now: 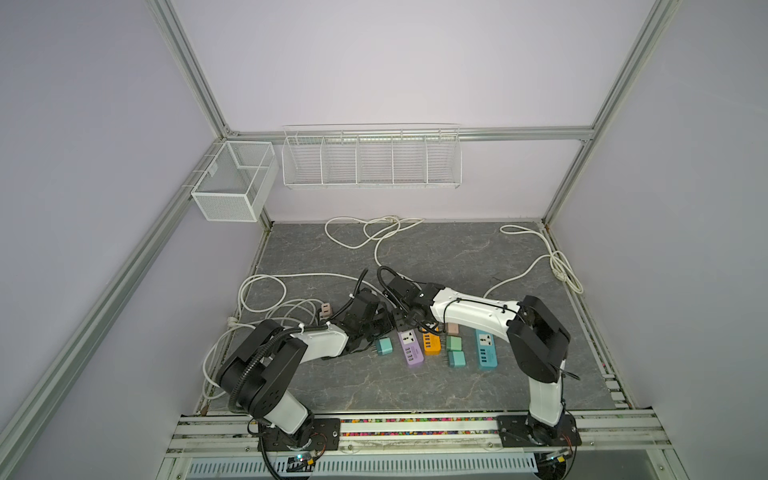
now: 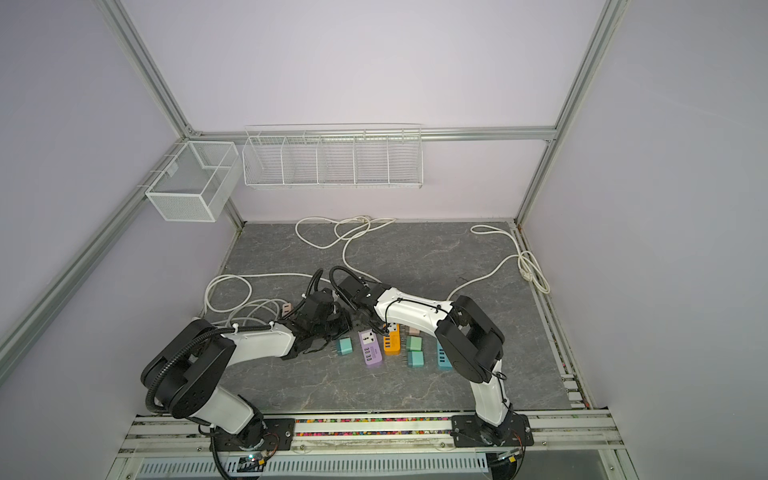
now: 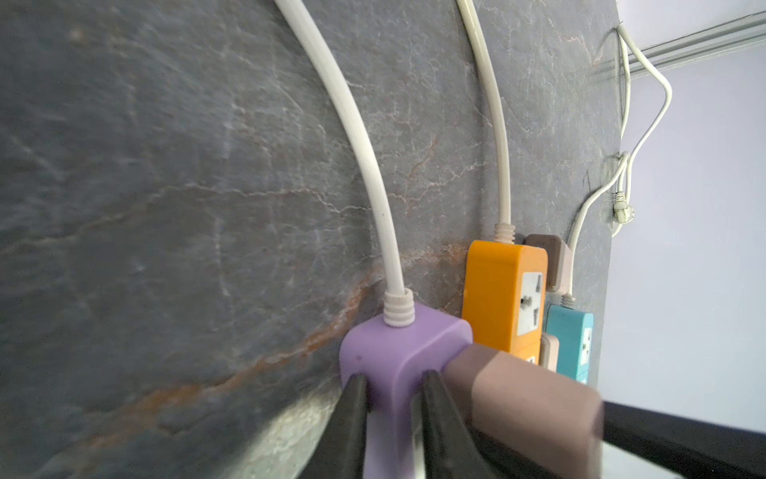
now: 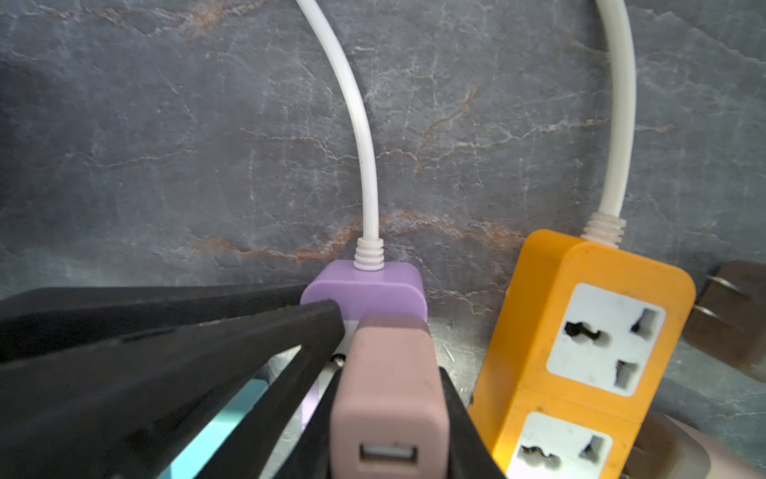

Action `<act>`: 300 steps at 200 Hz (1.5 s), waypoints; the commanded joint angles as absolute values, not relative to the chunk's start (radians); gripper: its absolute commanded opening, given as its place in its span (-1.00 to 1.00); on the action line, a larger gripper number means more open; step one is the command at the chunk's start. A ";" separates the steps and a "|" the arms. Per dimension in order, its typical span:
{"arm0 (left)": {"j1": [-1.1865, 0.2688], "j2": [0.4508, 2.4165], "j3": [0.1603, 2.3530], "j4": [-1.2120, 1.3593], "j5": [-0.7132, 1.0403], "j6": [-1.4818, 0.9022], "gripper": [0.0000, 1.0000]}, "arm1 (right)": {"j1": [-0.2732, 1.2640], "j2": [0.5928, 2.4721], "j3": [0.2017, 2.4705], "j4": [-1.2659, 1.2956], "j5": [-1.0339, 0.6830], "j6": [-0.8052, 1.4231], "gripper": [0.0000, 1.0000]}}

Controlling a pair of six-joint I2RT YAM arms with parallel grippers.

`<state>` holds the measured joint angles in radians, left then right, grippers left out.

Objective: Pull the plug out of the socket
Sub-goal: 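Close right gripper on the pink plug while left gripper holds the purple strip, then pull the pink plug up out of the purple strip with right gripper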

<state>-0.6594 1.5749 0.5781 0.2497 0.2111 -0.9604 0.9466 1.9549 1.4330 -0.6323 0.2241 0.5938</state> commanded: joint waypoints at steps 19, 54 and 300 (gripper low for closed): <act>-0.672 1.641 0.497 0.127 0.194 -0.967 -0.54 | 0.916 1.908 1.405 -0.602 0.189 0.616 -0.65; -0.675 1.661 0.480 0.164 0.206 -0.977 -0.55 | 0.963 1.934 1.459 -0.643 0.252 0.588 -0.67; -0.676 1.531 0.641 -0.010 0.181 -0.931 -0.53 | 0.917 1.684 1.334 -0.597 0.192 0.606 -0.74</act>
